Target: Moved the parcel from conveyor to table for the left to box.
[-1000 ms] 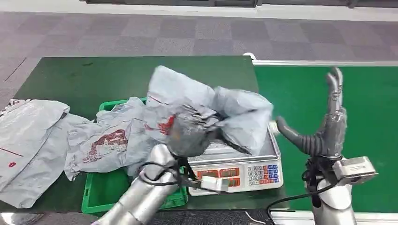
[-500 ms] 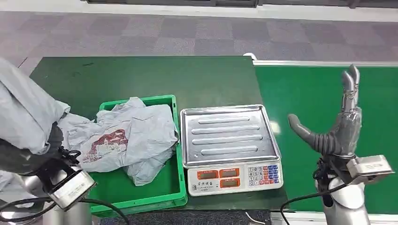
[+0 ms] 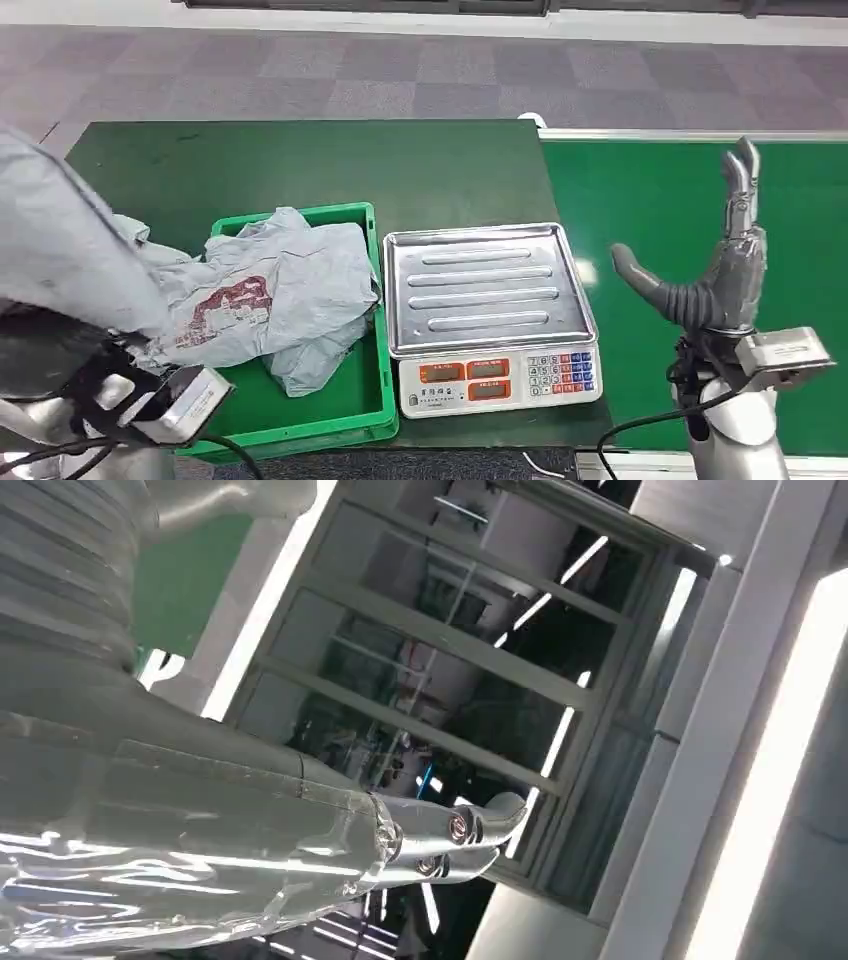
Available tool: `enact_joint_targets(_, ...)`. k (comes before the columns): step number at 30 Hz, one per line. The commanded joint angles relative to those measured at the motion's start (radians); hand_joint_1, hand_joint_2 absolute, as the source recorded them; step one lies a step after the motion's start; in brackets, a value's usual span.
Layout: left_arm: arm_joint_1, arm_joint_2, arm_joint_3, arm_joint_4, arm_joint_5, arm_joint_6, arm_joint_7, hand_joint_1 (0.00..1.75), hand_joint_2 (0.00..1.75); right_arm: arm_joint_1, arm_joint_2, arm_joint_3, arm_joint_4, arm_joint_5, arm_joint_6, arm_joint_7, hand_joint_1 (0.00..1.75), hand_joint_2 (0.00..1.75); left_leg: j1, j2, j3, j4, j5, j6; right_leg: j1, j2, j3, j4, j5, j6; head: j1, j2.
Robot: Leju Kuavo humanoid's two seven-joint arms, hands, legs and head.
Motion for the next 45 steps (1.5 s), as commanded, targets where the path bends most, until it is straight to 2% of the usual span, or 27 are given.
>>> enact_joint_targets(1, 0.005, 0.058, 0.006, 0.482, -0.061, -0.004, 0.012, 1.75, 1.75, 0.032, 0.012, -0.049, -0.019, 0.011, 0.001, -0.006, 0.0, 1.75, 0.0, -0.002, 0.007, -0.005, 0.001, -0.002, 0.0, -0.003, 0.007, -0.004, 0.0, -0.001, 0.0, 0.0)
enact_joint_targets(2, -0.011, 0.164, -0.11, 0.618, -0.214, -0.146, 0.249, 1.75, 1.75, 0.032, 0.02, -0.068, -0.02, 0.024, 0.019, -0.009, 0.0, 1.75, 0.0, -0.002, 0.006, -0.005, 0.001, -0.002, 0.001, -0.004, 0.007, -0.004, 0.0, -0.001, 0.0, 0.0)
enact_joint_targets(3, -0.016, 0.208, -0.16, 0.683, -0.203, -0.252, 0.341, 1.75, 1.75, 0.027, 0.031, -0.079, -0.015, 0.034, 0.036, -0.012, 0.0, 1.75, -0.001, -0.004, 0.008, -0.006, 0.002, -0.002, -0.001, -0.005, 0.008, -0.004, 0.0, -0.001, 0.0, 0.0)
enact_joint_targets(4, -0.031, 0.251, -0.205, 0.8, -0.218, -0.453, 0.427, 1.75, 1.75, 0.024, 0.034, -0.086, -0.009, 0.049, 0.047, -0.015, 0.0, 1.75, -0.001, -0.005, 0.009, -0.008, 0.003, -0.003, -0.001, -0.006, 0.009, -0.006, 0.0, -0.001, 0.0, 0.0)
enact_joint_targets(6, -0.076, 0.28, -0.229, 1.012, -0.152, -0.588, 0.467, 1.75, 1.75, 0.026, 0.036, -0.106, -0.003, 0.059, 0.055, -0.018, 0.0, 1.75, -0.001, -0.005, 0.009, -0.006, 0.002, -0.003, -0.001, -0.006, 0.009, -0.004, 0.0, -0.001, 0.0, 0.0)
enact_joint_targets(7, -0.108, 0.282, -0.225, 1.106, -0.117, -0.709, 0.518, 1.75, 1.75, 0.018, 0.049, -0.116, 0.0, 0.071, 0.064, -0.012, 0.0, 1.75, -0.001, -0.006, 0.01, -0.007, 0.003, -0.003, 0.0, -0.007, 0.011, -0.006, 0.0, -0.002, 0.0, 0.0)
enact_joint_targets(9, -0.146, 0.286, -0.229, 1.211, -0.111, -0.721, 0.558, 1.75, 1.75, 0.009, 0.069, -0.119, 0.003, 0.09, 0.07, -0.004, 0.0, 1.75, -0.001, -0.001, 0.009, -0.006, 0.002, -0.004, 0.0, -0.003, 0.008, -0.004, 0.0, -0.002, 0.0, 0.0)
enact_joint_targets(13, -0.197, 0.279, -0.248, 1.281, -0.082, -0.781, 0.545, 1.75, 1.75, 0.009, 0.086, -0.11, 0.006, 0.108, 0.059, -0.002, 0.0, 1.75, 0.0, 0.005, 0.006, -0.002, 0.0, -0.004, 0.0, 0.003, 0.003, -0.001, 0.001, -0.003, 0.0, 0.0)
enact_joint_targets(18, -0.211, 0.266, -0.267, 1.282, -0.079, -0.806, 0.559, 1.75, 1.75, 0.012, 0.089, -0.112, 0.003, 0.11, 0.052, -0.003, 0.0, 1.75, 0.0, 0.003, 0.017, -0.005, -0.002, -0.005, 0.0, 0.001, 0.015, -0.002, -0.002, -0.005, 0.0, 0.0)
enact_joint_targets(23, -0.211, 0.269, -0.268, 1.28, -0.078, -0.808, 0.56, 1.75, 1.75, 0.008, 0.089, -0.113, 0.004, 0.109, 0.051, -0.002, 0.0, 1.75, 0.0, 0.004, 0.018, -0.005, -0.007, -0.005, 0.0, 0.001, 0.025, -0.001, -0.008, -0.005, 0.0, 0.0)
enact_joint_targets(26, -0.211, 0.269, -0.268, 1.28, -0.078, -0.808, 0.56, 1.75, 1.75, 0.008, 0.089, -0.113, 0.004, 0.109, 0.051, -0.002, 0.0, 1.75, 0.0, 0.005, 0.019, -0.008, -0.006, -0.008, 0.001, 0.002, 0.024, -0.003, -0.007, -0.006, 0.0, 0.0)
enact_joint_targets(31, -0.216, 0.276, -0.276, 1.289, -0.061, -0.82, 0.573, 1.75, 1.75, -0.008, 0.089, -0.107, 0.015, 0.113, 0.047, -0.004, 0.0, 1.75, 0.0, 0.004, 0.028, -0.007, -0.009, -0.007, 0.0, 0.001, 0.033, 0.0, -0.011, -0.007, 0.0, 0.0)
enact_joint_targets(36, -0.231, 0.271, -0.288, 1.294, -0.06, -0.794, 0.564, 1.75, 1.75, -0.022, 0.088, -0.104, 0.016, 0.116, 0.046, 0.0, 0.0, 1.75, 0.0, 0.004, 0.029, -0.009, -0.009, -0.008, 0.0, 0.001, 0.034, -0.001, -0.012, -0.007, 0.0, 0.0)
enact_joint_targets(37, -0.233, 0.27, -0.292, 1.284, -0.059, -0.758, 0.55, 0.24, 1.75, -0.018, 0.087, -0.106, 0.011, 0.117, 0.045, 0.0, 0.0, 1.75, 0.001, 0.006, 0.027, -0.01, -0.008, -0.008, 0.001, 0.002, 0.031, -0.002, -0.01, -0.008, 0.0, 0.0)
enact_joint_targets(38, -0.234, 0.259, -0.281, 1.255, -0.041, -0.7, 0.524, 0.0, 1.75, -0.004, 0.086, -0.114, -0.003, 0.116, 0.044, 0.001, 0.0, 1.75, 0.0, 0.005, 0.027, -0.009, -0.009, -0.008, 0.001, 0.001, 0.032, -0.001, -0.011, -0.008, 0.0, 0.0)
enact_joint_targets(40, -0.237, 0.26, -0.283, 1.206, -0.023, -0.694, 0.511, 0.0, 1.75, 0.002, 0.084, -0.121, -0.011, 0.11, 0.055, 0.003, 0.0, 1.75, 0.001, 0.003, 0.027, -0.009, -0.009, -0.009, 0.001, -0.001, 0.032, -0.001, -0.011, -0.008, 0.0, 0.0)
enact_joint_targets(42, -0.21, 0.256, -0.254, 1.098, 0.033, -0.61, 0.487, 0.0, 1.75, 0.006, 0.089, -0.131, -0.019, 0.106, 0.067, 0.004, 0.0, 1.75, 0.002, 0.003, 0.027, -0.009, -0.008, -0.009, 0.002, -0.001, 0.03, -0.003, -0.01, -0.009, 0.0, 0.0)
enact_joint_targets(43, -0.201, 0.251, -0.239, 1.06, 0.051, -0.579, 0.492, 0.0, 1.75, 0.008, 0.091, -0.132, -0.022, 0.106, 0.069, 0.005, 0.0, 1.75, 0.001, 0.002, 0.035, -0.008, -0.009, -0.008, 0.001, -0.001, 0.032, -0.001, -0.012, -0.008, 0.0, 0.0)
enact_joint_targets(44, -0.196, 0.247, -0.227, 1.037, 0.063, -0.558, 0.499, 0.0, 0.0, 0.01, 0.093, -0.133, -0.024, 0.106, 0.068, 0.006, 0.0, 1.75, 0.001, 0.002, 0.036, -0.008, -0.009, -0.008, 0.001, -0.001, 0.032, 0.0, -0.012, -0.008, 0.0, 0.0)
enact_joint_targets(45, -0.185, 0.232, -0.194, 0.994, 0.116, -0.516, 0.48, 0.0, 0.0, 0.011, 0.097, -0.132, -0.025, 0.102, 0.068, 0.01, 0.0, 1.75, 0.001, 0.002, 0.034, -0.008, -0.008, -0.009, 0.001, -0.001, 0.031, -0.001, -0.011, -0.008, 0.0, 0.0)
